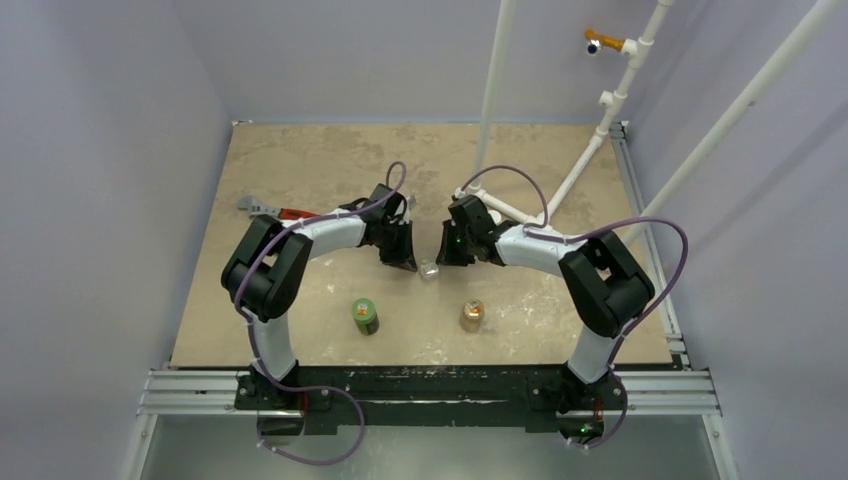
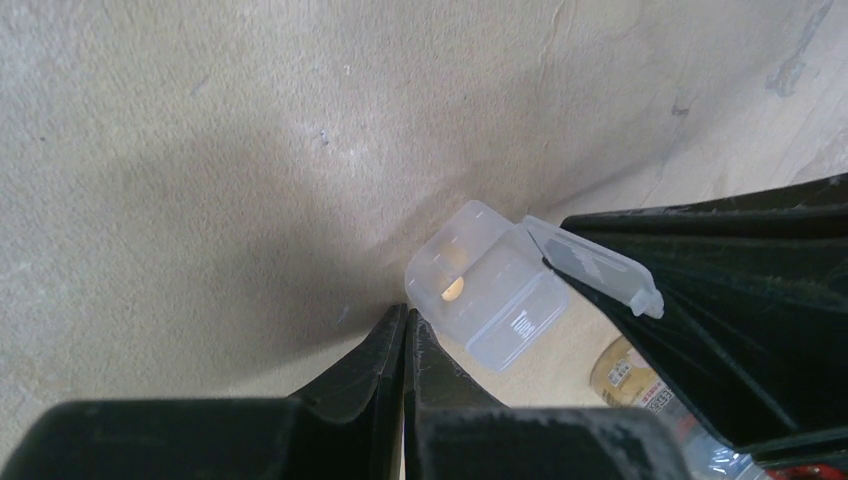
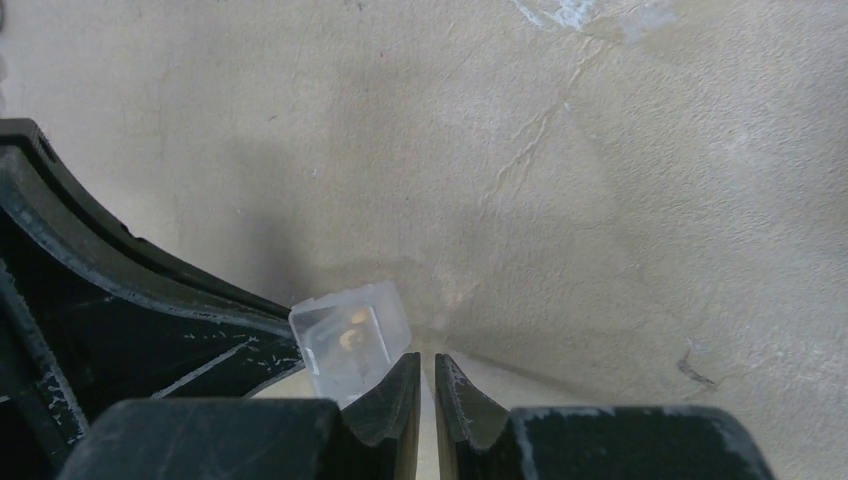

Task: Sort the pills into containers
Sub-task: Close the pill container at the center of the board.

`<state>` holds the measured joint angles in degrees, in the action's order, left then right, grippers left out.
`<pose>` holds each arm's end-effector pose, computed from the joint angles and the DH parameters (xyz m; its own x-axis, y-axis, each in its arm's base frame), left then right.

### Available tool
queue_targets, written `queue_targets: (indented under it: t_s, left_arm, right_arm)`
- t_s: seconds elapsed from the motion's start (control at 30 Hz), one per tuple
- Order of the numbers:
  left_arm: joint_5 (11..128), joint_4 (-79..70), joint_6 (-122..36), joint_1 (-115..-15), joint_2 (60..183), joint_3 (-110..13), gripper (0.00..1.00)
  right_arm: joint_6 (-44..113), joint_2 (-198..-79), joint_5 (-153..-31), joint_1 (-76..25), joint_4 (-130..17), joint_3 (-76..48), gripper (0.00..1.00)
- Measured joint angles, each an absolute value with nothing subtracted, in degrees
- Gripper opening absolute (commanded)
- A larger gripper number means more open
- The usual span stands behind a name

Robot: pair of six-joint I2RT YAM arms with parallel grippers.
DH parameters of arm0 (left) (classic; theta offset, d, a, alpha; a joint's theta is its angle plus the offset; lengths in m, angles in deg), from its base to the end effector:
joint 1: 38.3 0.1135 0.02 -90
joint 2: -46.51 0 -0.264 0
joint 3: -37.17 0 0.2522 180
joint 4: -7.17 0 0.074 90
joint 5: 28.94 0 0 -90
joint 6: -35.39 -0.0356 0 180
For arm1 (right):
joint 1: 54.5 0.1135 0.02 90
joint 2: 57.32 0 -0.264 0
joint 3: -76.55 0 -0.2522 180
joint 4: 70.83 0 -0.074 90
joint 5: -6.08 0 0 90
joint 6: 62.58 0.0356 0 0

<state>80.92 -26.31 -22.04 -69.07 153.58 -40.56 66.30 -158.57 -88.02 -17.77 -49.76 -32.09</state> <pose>0.3087 -0.1979 0.1467 -0.9749 -0.0088 -0.2223 0.1064 0.8591 -0.5006 0.2863 0.2168 0.1617 -0.8817 0.1233 -0.4555 -0.1017 0.8929 0.4386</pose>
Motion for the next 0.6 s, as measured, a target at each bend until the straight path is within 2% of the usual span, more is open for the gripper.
queue_targets:
  t_s: [0.33,0.6]
  left_arm:
    - [81.4,-26.4,-22.0,-69.1,154.5,-42.7,0.00]
    - [81.4,-27.2,-22.3,-69.0,154.4,-43.0,0.07]
  right_arm:
    - [67.0,-158.6,-88.1,-17.3,-50.7,-32.6,0.11]
    - [67.2,-158.4,-88.1,-17.3,-50.6,-33.7,0.12]
